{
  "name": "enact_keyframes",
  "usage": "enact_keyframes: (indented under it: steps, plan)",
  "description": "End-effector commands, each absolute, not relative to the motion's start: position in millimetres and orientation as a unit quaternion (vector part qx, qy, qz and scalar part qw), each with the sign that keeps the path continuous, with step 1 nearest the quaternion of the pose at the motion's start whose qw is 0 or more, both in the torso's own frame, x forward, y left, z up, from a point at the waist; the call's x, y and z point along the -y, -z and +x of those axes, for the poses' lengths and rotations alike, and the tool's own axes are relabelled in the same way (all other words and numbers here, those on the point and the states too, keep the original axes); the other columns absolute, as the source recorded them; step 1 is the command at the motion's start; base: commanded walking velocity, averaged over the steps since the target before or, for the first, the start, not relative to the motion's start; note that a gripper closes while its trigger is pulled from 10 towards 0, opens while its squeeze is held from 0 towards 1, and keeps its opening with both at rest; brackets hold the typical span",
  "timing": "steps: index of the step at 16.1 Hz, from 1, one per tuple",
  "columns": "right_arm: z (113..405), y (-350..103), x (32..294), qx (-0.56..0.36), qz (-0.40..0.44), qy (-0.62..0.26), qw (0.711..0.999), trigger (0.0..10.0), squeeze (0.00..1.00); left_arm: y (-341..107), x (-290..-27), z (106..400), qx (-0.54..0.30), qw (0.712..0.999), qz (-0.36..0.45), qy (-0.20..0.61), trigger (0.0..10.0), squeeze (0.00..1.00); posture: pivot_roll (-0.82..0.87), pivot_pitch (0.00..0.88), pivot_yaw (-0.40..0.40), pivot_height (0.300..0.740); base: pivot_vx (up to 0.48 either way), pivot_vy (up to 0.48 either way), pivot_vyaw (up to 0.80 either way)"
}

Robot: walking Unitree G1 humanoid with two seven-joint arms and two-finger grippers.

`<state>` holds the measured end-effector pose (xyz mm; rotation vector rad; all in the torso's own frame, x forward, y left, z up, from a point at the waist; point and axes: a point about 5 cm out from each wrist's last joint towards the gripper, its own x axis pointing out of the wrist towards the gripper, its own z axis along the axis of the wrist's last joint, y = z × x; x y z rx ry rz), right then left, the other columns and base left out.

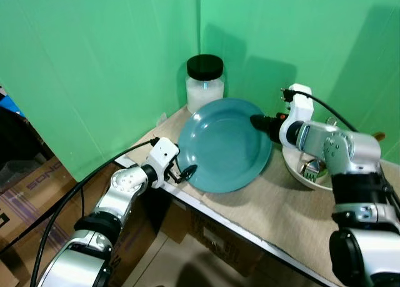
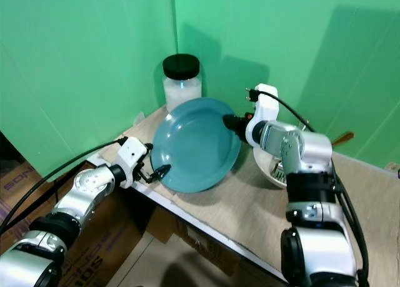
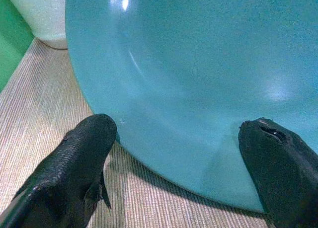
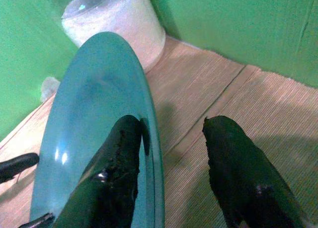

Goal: Setting the table

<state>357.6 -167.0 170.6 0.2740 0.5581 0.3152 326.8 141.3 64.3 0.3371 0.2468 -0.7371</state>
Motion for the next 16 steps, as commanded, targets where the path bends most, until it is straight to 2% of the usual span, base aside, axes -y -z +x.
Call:
enact_keyframes:
  steps: [1,9,16]
  plan:
    - [360,-179,167,-0.276,0.132,-0.166,0.938,0.0,0.00,-44,-151,317,-0.177,0.900,0.181,0.355,10.0,0.00,-0.12,0.000,0.032,0.740,0.000,0.000,0.00]
    - [356,-192,166,-0.335,0.126,-0.276,0.892,0.0,0.00,-46,-155,319,-0.177,0.899,0.191,0.352,10.0,0.00,-0.12,0.000,0.033,0.740,0.000,0.000,0.00]
    - [354,-184,165,-0.366,0.124,-0.290,0.876,0.0,0.00,-49,-159,321,-0.172,0.901,0.199,0.344,10.0,0.00,-0.11,0.000,0.033,0.740,0.000,0.000,0.00]
